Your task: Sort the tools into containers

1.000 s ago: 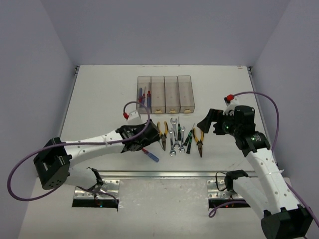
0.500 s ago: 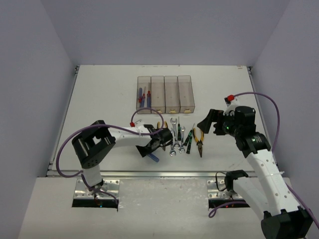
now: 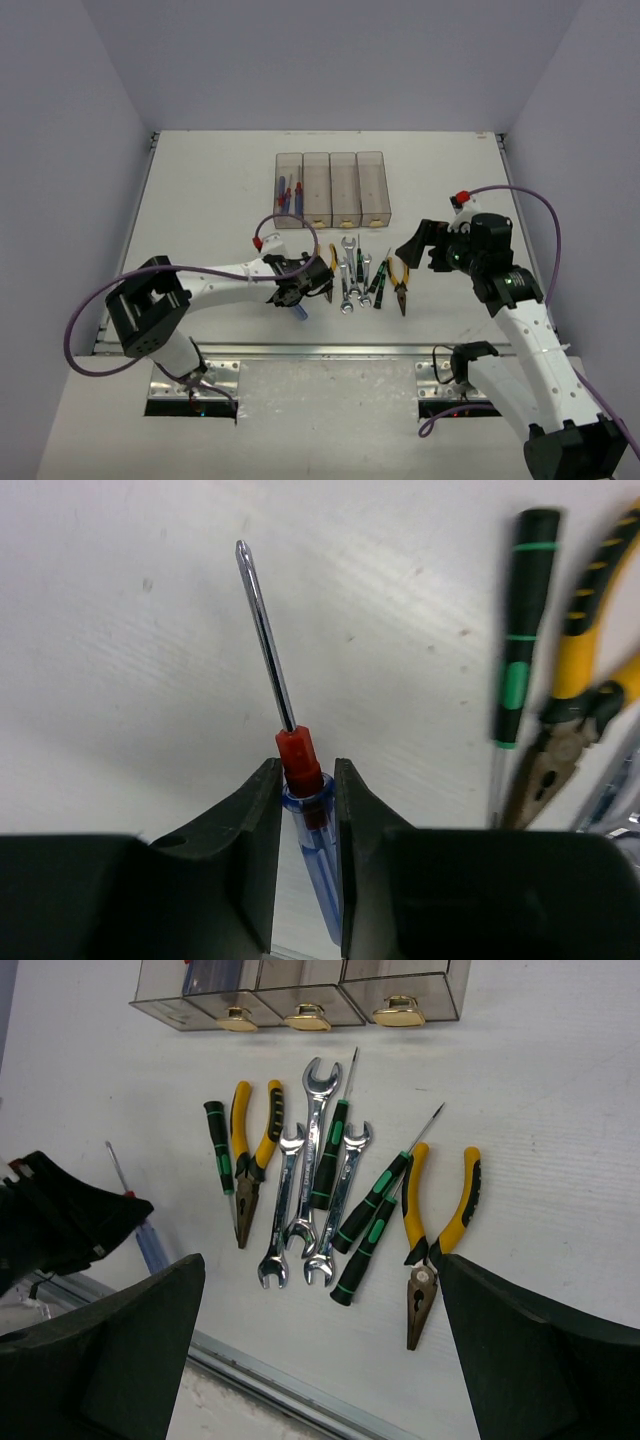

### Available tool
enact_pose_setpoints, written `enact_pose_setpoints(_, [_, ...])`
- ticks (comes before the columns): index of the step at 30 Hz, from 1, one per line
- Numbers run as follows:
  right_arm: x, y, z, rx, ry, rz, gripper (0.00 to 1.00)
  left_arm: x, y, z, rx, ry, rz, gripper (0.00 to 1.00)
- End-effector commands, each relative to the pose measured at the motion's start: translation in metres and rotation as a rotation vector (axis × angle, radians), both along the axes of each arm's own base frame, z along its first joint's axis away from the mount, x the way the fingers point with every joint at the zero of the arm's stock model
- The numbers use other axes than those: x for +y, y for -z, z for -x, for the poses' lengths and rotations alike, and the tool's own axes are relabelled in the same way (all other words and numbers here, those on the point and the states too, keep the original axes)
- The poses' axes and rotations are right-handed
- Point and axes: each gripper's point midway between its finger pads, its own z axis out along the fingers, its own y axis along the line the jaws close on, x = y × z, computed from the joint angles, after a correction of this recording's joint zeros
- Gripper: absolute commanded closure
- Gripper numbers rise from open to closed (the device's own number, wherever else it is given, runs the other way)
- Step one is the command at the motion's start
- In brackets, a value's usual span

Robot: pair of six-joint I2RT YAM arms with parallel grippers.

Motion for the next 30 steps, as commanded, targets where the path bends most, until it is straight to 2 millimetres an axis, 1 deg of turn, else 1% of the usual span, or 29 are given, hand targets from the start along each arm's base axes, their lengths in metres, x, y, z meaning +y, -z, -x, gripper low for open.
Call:
enact_pose_setpoints(1, [-0.001, -0.007, -0.008, -0.042, 0.009, -0.001, 0.01, -0.009, -0.099, -0.091, -0.309, 0.227, -0.018, 1.00])
enact_pose_setpoints(2, [-0.002, -0.007, -0.008, -0.039, 0.012, 0.002, 0.01, -0.010, -0.106, -0.113, -0.327, 0.287, 0.026, 1.00])
enact_pose_setpoints(3, [-0.002, -0.007, -0.008, -0.037, 0.012, 0.003, 0.01, -0.001, -0.116, -0.141, -0.361, 0.325, 0.034, 1.00])
enact_pose_setpoints(4, [-0.002, -0.008, -0.008, -0.036, 0.010, 0.004, 0.01, 0.001, -0.122, -0.160, -0.376, 0.369, 0.063, 1.00])
enact_pose_setpoints(6, [-0.001, -0.007, -0.007, -0.036, 0.005, 0.001, 0.01, 0.009, -0.128, -0.187, -0.381, 0.400, 0.061, 1.00])
enact_pose_setpoints(7, [0.000, -0.007, -0.006, -0.037, 0.004, -0.001, 0.01, 0.009, -0.129, -0.201, -0.371, 0.434, 0.056, 1.00])
enact_pose_setpoints(9, [0.000, -0.007, -0.006, -0.042, 0.002, -0.003, 0.01, 0.011, -0.128, -0.234, -0.336, 0.505, 0.024, 1.00])
enact_pose_setpoints(10, [0.000, -0.007, -0.006, -0.042, 0.001, -0.004, 0.01, 0.013, -0.131, -0.251, -0.332, 0.532, 0.012, 1.00])
enact_pose_setpoints(11, [0.001, -0.007, -0.006, -0.039, -0.001, -0.005, 0.01, 0.012, -0.144, -0.268, -0.348, 0.540, 0.004, 1.00])
enact_pose_setpoints(12, [0.001, -0.008, -0.007, -0.040, -0.003, -0.007, 0.01, 0.012, -0.141, -0.280, -0.329, 0.565, -0.008, 1.00])
enact_pose_setpoints(15, [0.003, -0.007, -0.006, -0.042, -0.012, -0.015, 0.01, 0.010, -0.130, -0.302, -0.307, 0.605, -0.043, 0.99])
enact_pose_setpoints(17, [0.003, -0.007, -0.006, -0.040, -0.014, -0.015, 0.01, 0.009, -0.120, -0.314, -0.282, 0.619, -0.057, 0.96])
enact_pose_setpoints(21, [0.003, -0.008, -0.006, -0.040, -0.012, -0.013, 0.01, 0.012, -0.094, -0.322, -0.215, 0.624, -0.086, 0.93])
enact_pose_setpoints(22, [0.003, -0.007, -0.006, -0.038, -0.013, -0.014, 0.01, 0.013, -0.093, -0.323, -0.209, 0.623, -0.095, 0.89])
enact_pose_setpoints(23, [0.003, -0.008, -0.006, -0.040, -0.013, -0.014, 0.01, 0.013, -0.090, -0.324, -0.205, 0.623, -0.095, 0.89])
enact_pose_setpoints(24, [0.003, -0.007, -0.007, -0.037, -0.012, -0.013, 0.01, 0.014, -0.086, -0.323, -0.191, 0.623, -0.101, 0.78])
enact_pose_setpoints(25, [0.003, -0.006, -0.006, -0.035, -0.014, -0.014, 0.01, 0.016, -0.084, -0.323, -0.186, 0.619, -0.105, 0.70])
enact_pose_setpoints(26, [0.003, -0.006, -0.007, -0.035, -0.013, -0.011, 0.01, 0.017, -0.081, -0.321, -0.174, 0.614, -0.106, 0.57])
enact_pose_setpoints(29, [0.002, -0.005, -0.007, -0.026, -0.010, -0.008, 0.01, 0.028, -0.076, -0.314, -0.158, 0.570, -0.132, 0.36])
enact_pose_setpoints(30, [0.002, -0.005, -0.007, -0.023, -0.010, -0.007, 0.01, 0.030, -0.083, -0.312, -0.174, 0.555, -0.130, 0.29])
